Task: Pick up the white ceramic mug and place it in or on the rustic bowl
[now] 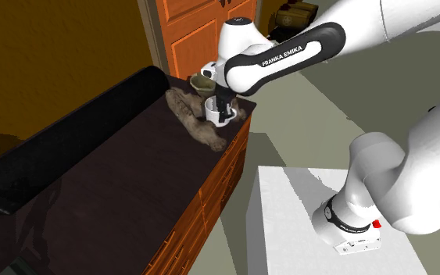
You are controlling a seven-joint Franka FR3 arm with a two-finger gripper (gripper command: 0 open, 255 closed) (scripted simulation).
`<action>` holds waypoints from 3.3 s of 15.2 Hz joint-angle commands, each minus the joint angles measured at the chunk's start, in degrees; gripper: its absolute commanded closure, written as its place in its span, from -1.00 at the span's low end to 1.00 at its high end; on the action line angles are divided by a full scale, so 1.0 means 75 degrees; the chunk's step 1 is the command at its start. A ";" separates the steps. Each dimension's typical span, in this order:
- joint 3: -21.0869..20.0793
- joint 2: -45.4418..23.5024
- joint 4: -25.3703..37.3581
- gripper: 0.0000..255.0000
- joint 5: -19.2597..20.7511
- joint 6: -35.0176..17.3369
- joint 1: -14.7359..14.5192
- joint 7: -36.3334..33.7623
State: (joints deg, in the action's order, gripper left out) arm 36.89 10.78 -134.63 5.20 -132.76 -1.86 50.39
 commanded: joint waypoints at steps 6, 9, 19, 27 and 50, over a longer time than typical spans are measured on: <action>-0.0150 0.0377 0.0438 1.00 0.0209 0.0769 0.0048 -0.0188; -0.0213 0.0509 0.0644 1.00 0.0267 0.1092 0.0061 -0.0247; -0.0389 0.0802 0.1378 1.00 0.0359 0.2092 0.0070 -0.0366; 0.0839 -0.1713 0.3736 1.00 -0.1420 0.2440 0.0232 0.1776; 0.0305 -0.6769 0.9320 1.00 -0.4638 0.4087 0.3627 0.3970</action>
State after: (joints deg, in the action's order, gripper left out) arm 39.18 -40.03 -63.91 -29.55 -101.35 25.58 79.98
